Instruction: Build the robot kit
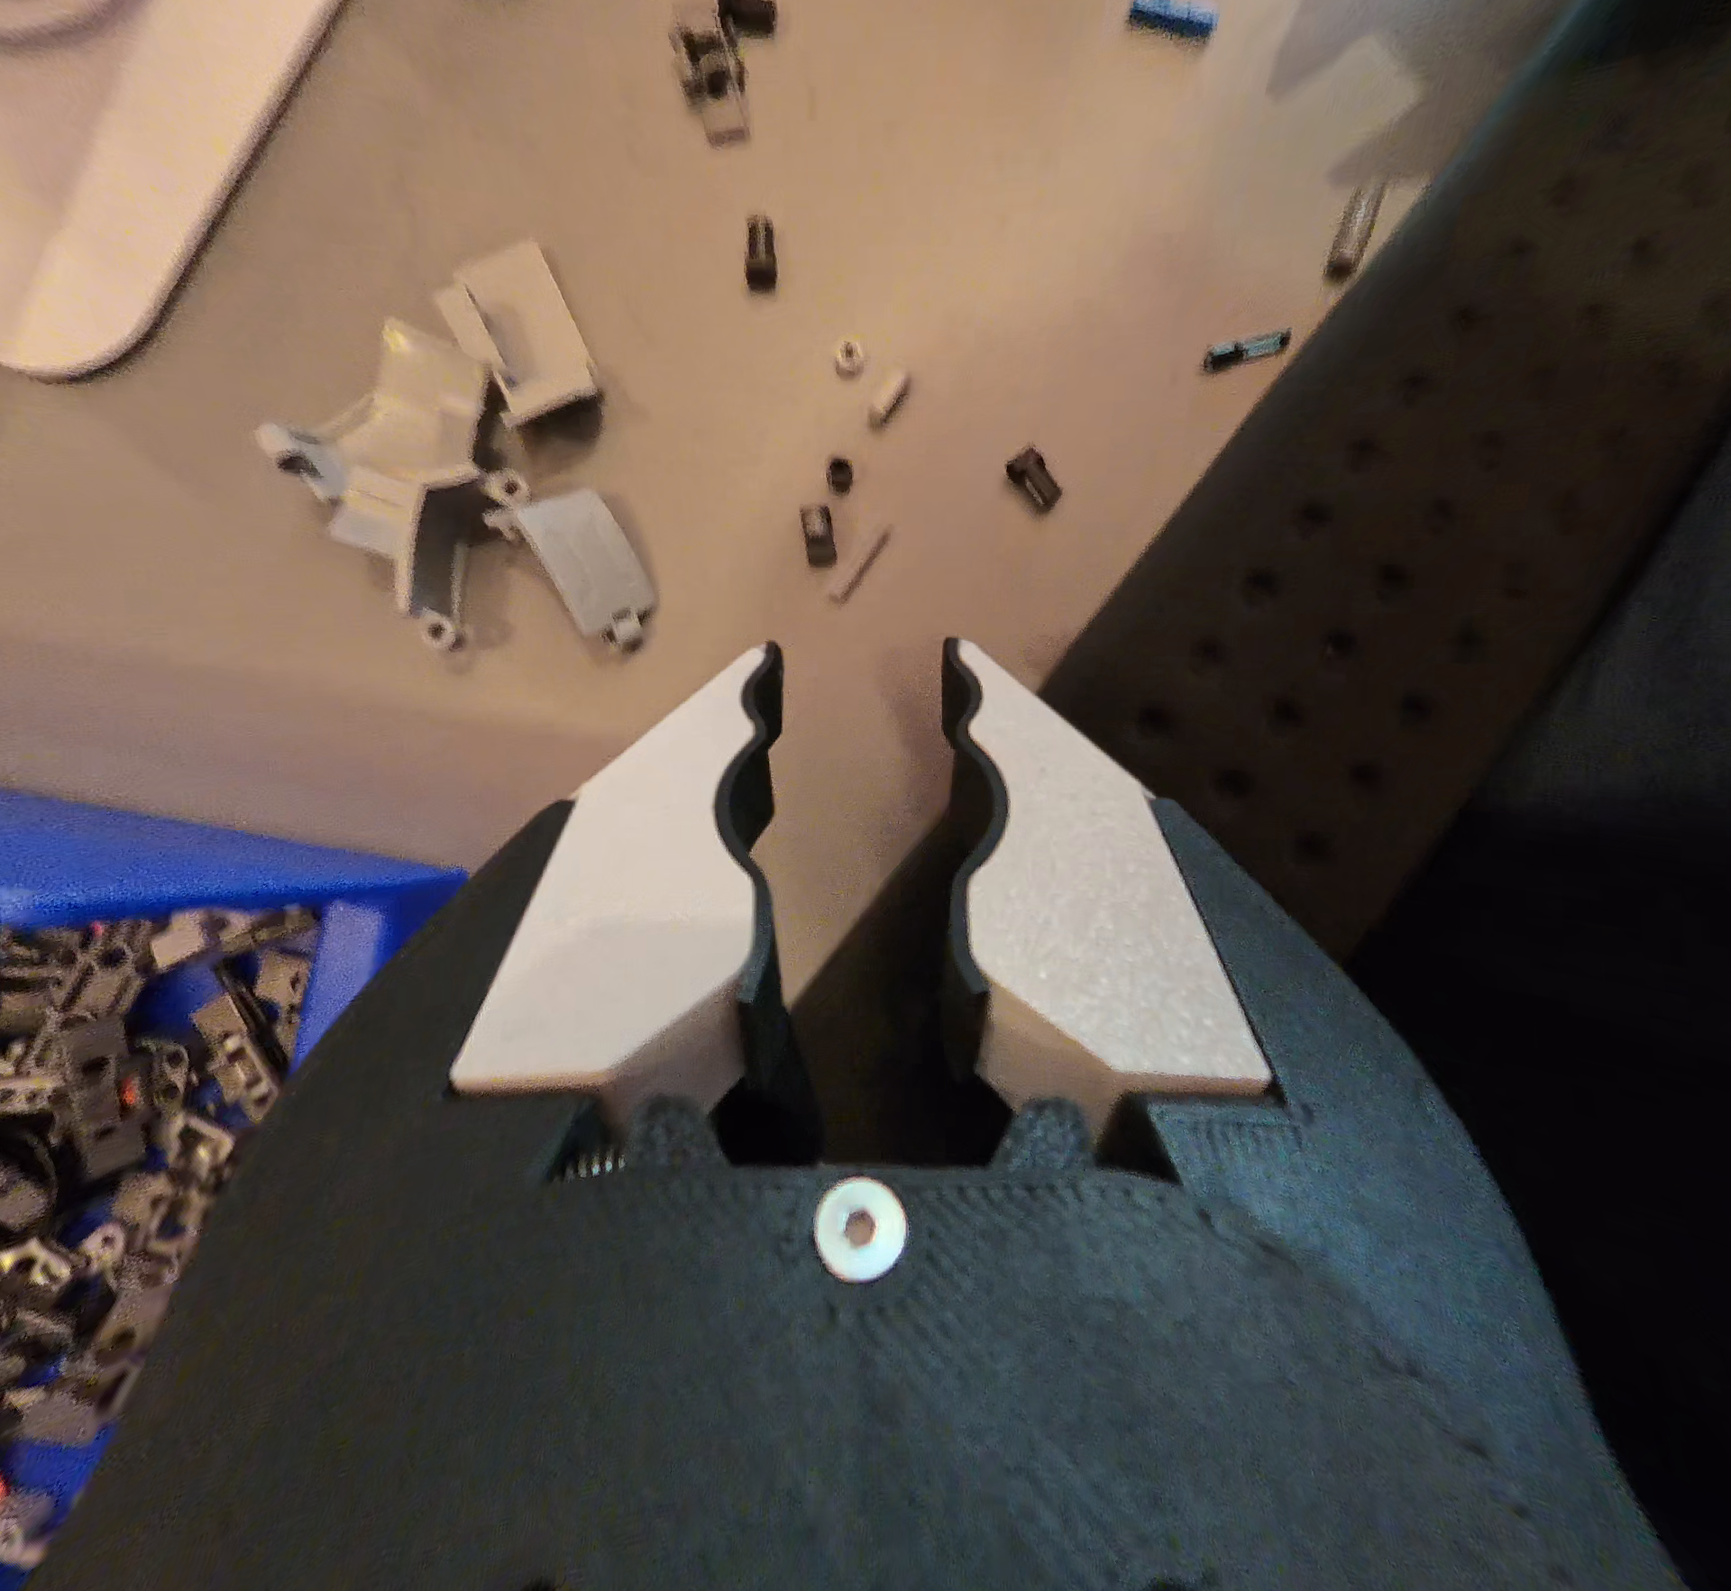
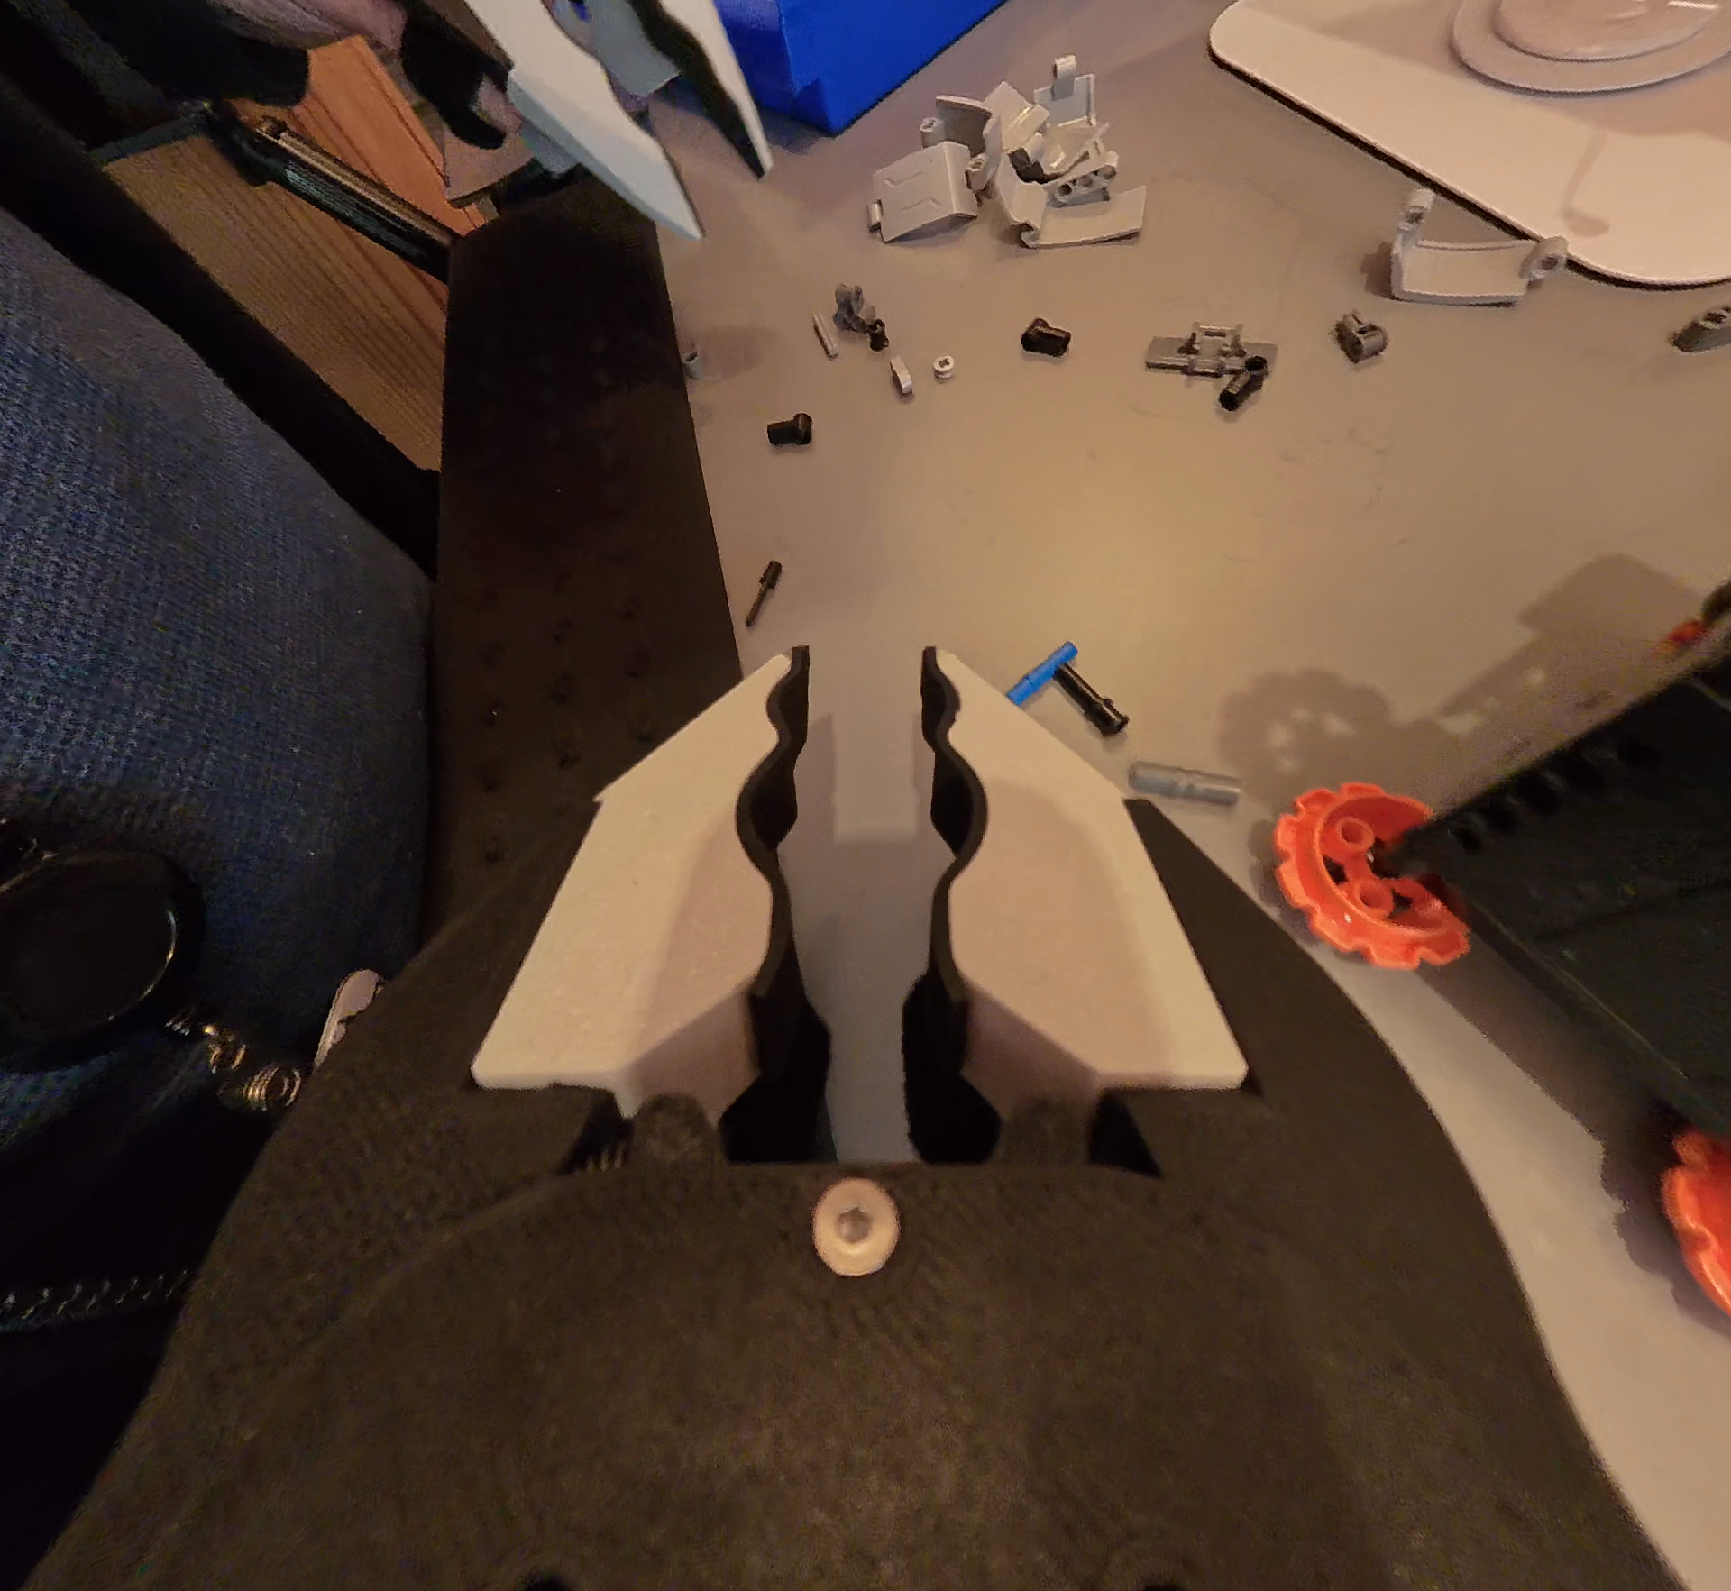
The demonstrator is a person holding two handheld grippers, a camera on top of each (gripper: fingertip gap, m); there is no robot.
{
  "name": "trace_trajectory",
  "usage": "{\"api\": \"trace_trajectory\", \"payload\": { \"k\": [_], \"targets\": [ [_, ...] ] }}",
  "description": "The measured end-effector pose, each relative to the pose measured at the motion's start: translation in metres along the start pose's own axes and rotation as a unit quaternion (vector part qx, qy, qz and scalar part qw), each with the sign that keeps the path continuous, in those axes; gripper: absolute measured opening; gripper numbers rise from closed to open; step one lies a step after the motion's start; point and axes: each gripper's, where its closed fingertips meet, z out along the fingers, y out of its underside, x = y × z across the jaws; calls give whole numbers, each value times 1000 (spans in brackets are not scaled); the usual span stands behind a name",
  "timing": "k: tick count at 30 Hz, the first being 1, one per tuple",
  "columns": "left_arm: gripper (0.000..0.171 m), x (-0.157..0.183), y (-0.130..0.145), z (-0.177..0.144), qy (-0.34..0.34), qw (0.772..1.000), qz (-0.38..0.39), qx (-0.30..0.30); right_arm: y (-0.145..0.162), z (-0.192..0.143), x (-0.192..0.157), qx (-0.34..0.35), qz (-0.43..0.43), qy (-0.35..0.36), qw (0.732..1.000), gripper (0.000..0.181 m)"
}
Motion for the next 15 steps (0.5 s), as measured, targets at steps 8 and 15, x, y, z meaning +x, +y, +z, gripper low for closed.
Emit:
{"api": "trace_trajectory", "payload": {
  "k": [8, 15],
  "targets": [
    [29, -1, -27, 55, 1, 999, 45, 16, -11, 16, -10, 2, -10, -13, 1000, 22],
    [7, -4, -24, 64, 7, 999, 44, 23, -6, 13, -12, 9, 4, -3, 1000, 22]
  ]
}}
